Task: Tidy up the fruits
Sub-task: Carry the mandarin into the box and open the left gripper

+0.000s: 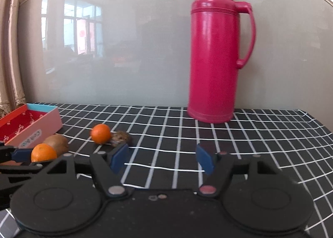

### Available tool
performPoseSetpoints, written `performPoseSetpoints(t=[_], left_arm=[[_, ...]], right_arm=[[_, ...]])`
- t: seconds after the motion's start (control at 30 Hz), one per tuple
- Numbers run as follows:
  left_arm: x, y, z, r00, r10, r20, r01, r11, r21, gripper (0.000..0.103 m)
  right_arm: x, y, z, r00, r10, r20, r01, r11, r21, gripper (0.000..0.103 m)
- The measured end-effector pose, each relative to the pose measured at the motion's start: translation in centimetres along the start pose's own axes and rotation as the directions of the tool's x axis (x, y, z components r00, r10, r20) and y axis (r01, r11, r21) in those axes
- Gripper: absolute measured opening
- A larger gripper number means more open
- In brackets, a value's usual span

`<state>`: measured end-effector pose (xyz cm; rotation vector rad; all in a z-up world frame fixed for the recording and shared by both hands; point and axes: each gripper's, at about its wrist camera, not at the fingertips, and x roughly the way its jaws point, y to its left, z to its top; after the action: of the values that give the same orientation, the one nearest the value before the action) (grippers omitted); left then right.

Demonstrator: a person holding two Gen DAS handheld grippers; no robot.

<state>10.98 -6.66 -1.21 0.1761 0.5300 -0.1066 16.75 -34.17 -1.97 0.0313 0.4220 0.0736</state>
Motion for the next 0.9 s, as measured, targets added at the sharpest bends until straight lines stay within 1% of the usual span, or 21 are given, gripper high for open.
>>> performPoseSetpoints(t=[0.27, 0.47, 0.7, 0.9], left_arm=[[-1.3, 2.7, -0.4, 1.000, 0.029, 0.010, -0.028, 0.999, -0.024, 0.039], [-2.3, 5.3, -0.4, 0.997, 0.065, 0.040, -0.062, 0.996, -0.059, 0.039], [-3.1, 8.8, -1.1, 0.991, 0.123, 0.044, -0.118, 0.988, -0.096, 0.039], [-3.1, 12.5, -1.7, 0.982, 0.184, 0.042, -0.176, 0.972, -0.154, 0.039]], right_arm=[[0.0, 3.3, 0.3, 0.999, 0.030, 0.010, -0.030, 0.999, -0.019, 0.071], [0.1, 5.2, 0.6, 0.998, 0.053, 0.014, -0.053, 0.998, -0.031, 0.071], [0.6, 7.3, 0.6, 0.997, 0.081, 0.010, -0.081, 0.996, -0.036, 0.071], [1.1, 9.5, 0.3, 0.993, 0.118, 0.000, -0.118, 0.991, -0.062, 0.071]])
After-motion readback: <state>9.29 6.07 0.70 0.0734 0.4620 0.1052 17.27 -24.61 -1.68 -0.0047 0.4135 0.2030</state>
